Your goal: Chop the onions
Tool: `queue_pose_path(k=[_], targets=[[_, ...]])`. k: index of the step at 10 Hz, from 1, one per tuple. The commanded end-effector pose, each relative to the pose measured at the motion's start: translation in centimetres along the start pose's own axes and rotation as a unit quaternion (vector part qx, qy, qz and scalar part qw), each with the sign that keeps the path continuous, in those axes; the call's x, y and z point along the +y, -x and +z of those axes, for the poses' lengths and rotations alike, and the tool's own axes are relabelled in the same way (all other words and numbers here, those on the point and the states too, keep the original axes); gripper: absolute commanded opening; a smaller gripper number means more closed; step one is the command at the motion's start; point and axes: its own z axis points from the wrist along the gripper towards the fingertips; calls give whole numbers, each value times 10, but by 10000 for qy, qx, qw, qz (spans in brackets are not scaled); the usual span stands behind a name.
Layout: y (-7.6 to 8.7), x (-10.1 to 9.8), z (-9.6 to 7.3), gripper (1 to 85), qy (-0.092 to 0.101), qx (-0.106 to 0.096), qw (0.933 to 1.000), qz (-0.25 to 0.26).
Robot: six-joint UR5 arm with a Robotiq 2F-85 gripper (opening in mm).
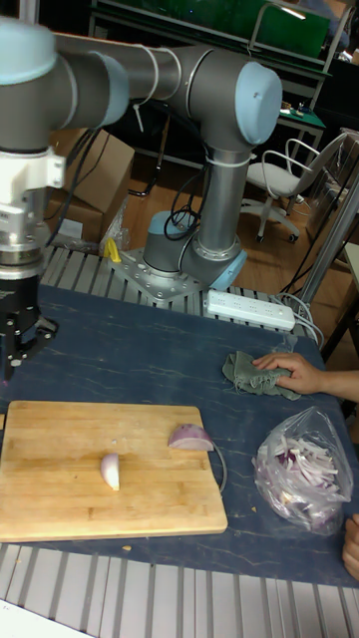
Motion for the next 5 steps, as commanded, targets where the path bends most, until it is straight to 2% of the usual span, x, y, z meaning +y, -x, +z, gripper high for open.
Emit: queue_pose_path(k=[1, 2, 3, 5], targets=[[10, -16, 11, 200, 34, -2, 9998, -171], [11, -25, 14, 190, -81, 43, 9994, -331], [15, -33, 20, 187, -119, 7, 9988, -479], [23, -38, 31, 190, -35, -115, 9986, -506]])
